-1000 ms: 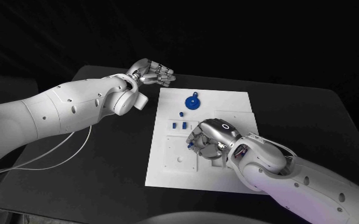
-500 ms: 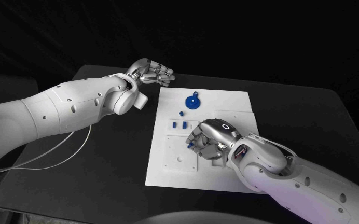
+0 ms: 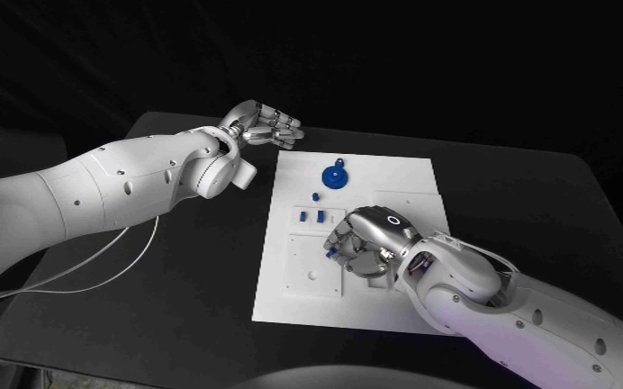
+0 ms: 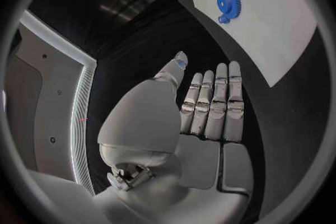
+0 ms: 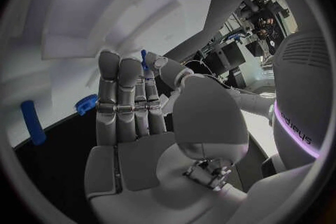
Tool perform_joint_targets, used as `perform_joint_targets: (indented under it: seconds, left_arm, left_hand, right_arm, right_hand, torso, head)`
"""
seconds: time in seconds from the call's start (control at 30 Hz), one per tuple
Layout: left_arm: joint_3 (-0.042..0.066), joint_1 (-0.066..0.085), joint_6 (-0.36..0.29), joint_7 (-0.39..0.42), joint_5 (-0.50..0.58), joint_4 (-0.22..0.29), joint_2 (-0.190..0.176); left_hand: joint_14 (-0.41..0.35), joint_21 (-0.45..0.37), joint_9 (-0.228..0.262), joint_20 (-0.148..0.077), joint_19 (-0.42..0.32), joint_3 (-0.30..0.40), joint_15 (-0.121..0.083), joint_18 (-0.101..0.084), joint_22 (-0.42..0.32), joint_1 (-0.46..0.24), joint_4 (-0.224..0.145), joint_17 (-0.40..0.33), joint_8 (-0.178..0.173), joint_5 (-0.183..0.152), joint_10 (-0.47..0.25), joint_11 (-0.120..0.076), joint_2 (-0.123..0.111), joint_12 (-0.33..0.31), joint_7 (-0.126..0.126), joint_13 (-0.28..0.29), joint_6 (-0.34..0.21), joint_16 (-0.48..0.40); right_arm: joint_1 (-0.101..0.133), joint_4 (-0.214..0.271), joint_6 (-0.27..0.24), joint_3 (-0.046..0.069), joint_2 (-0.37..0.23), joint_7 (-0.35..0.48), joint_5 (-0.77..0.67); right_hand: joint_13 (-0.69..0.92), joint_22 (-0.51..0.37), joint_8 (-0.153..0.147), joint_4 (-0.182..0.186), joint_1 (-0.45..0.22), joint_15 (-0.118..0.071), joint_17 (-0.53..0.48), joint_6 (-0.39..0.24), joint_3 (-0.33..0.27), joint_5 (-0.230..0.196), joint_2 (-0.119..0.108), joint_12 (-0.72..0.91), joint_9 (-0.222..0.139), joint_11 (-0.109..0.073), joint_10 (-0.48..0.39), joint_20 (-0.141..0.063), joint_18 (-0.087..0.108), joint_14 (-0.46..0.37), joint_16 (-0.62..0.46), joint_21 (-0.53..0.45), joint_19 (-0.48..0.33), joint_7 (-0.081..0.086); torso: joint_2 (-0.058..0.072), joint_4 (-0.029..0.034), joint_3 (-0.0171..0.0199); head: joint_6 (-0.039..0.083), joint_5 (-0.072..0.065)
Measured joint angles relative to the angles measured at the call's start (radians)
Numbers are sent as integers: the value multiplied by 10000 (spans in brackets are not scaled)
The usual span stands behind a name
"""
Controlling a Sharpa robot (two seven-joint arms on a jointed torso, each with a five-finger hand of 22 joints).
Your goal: Assemble the parts on the task board
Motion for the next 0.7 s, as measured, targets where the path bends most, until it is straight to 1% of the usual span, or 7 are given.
perform_joint_targets:
  seconds: [0.07,0.13,0.33,0.7]
  left_arm:
    - [0,-1,1,-2,0,-1,-3]
    - [0,-1,3,-3,0,-2,-7]
    - [0,-2,9,-8,-2,-5,-11]
    - [0,-4,21,-17,-4,-38,-22]
  left_hand:
    - [0,0,0,36,-36,-27,0,0,-6,0,-27,0,0,0,0,0,0,0,0,0,0,0]
    - [0,0,0,37,-36,-27,0,0,-11,29,-28,0,0,0,0,0,29,0,-52,0,52,0]
    - [0,0,0,37,-36,-27,0,0,-10,40,-28,0,0,0,0,0,40,0,-53,0,53,0]
    - [0,0,0,36,-36,-27,0,0,-9,40,-27,0,0,0,0,0,40,0,-53,0,53,0]
  right_arm:
    - [-5,12,-3,0,-11,-28,-33]
    - [-9,21,-5,0,-24,-66,-72]
    - [-14,50,6,0,-30,-165,-173]
    - [-17,116,29,0,-59,-277,-273]
  right_hand:
    - [1,3,-1,0,0,1,0,0,0,0,0,0,-1,-13,13,-6,0,1,8,0,41,0]
    - [3,3,-2,0,0,1,0,-1,-1,-1,0,0,-1,-14,13,-6,0,1,8,0,41,1]
    - [13,60,10,-33,0,1,0,31,30,35,0,-3,0,-13,13,-4,1,1,22,-39,43,-33]
    - [15,102,10,-45,0,2,1,22,17,76,-1,-6,9,-12,11,10,1,1,54,-39,59,-40]
  torso:
    - [-1,0,0]
    - [-1,1,0]
    - [-1,4,0]
    - [2,4,7]
  head:
    - [0,1]
    - [12,1]
    - [36,-12]
    - [11,5]
